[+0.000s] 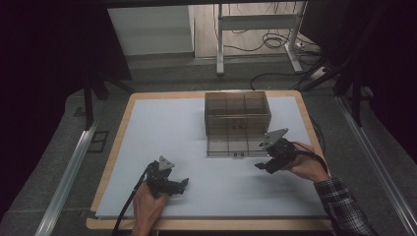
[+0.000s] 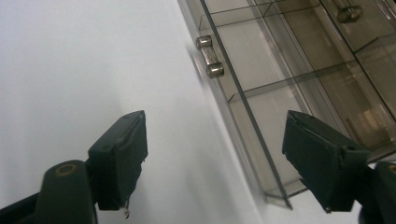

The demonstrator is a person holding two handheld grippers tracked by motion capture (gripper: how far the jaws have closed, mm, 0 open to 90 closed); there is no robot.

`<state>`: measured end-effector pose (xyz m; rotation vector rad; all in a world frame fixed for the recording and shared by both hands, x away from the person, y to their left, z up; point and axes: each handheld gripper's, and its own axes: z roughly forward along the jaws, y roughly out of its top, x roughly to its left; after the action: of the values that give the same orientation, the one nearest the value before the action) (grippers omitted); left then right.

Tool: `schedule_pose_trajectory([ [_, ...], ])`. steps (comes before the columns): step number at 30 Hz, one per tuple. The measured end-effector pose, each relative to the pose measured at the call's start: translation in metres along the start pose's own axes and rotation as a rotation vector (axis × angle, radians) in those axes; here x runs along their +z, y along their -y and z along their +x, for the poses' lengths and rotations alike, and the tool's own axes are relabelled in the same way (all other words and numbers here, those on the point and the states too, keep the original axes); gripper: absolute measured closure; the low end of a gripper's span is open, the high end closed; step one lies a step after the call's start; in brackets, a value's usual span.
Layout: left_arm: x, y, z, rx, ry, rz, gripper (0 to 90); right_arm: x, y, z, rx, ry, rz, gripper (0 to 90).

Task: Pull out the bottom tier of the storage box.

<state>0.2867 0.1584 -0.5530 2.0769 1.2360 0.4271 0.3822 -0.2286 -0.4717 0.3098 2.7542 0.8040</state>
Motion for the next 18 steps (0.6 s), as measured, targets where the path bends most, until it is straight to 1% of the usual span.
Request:
schedule_pose_trajectory([
  [5, 0.000, 0.000, 0.000, -0.001, 0.000, 0.000, 0.0, -0.004, 0.006, 0.005, 0.030, 0.009, -0.015, 18.0],
  [9, 0.000, 0.000, 0.000, 0.000, 0.000, 0.000, 0.0, -0.007, 0.012, 0.010, 0.069, 0.025, -0.024, 15.9],
  [12, 0.000, 0.000, 0.000, -0.001, 0.000, 0.000, 0.0, -0.009, 0.019, 0.014, 0.084, 0.039, -0.029, 15.7],
  [17, 0.000, 0.000, 0.000, 0.000, -0.001, -0.001, 0.0, -0.009, 0.029, 0.023, 0.118, 0.043, -0.048, 12.6],
  [18, 0.000, 0.000, 0.000, 0.000, -0.001, -0.001, 0.0, -0.009, 0.030, 0.024, 0.132, 0.042, -0.053, 11.7],
])
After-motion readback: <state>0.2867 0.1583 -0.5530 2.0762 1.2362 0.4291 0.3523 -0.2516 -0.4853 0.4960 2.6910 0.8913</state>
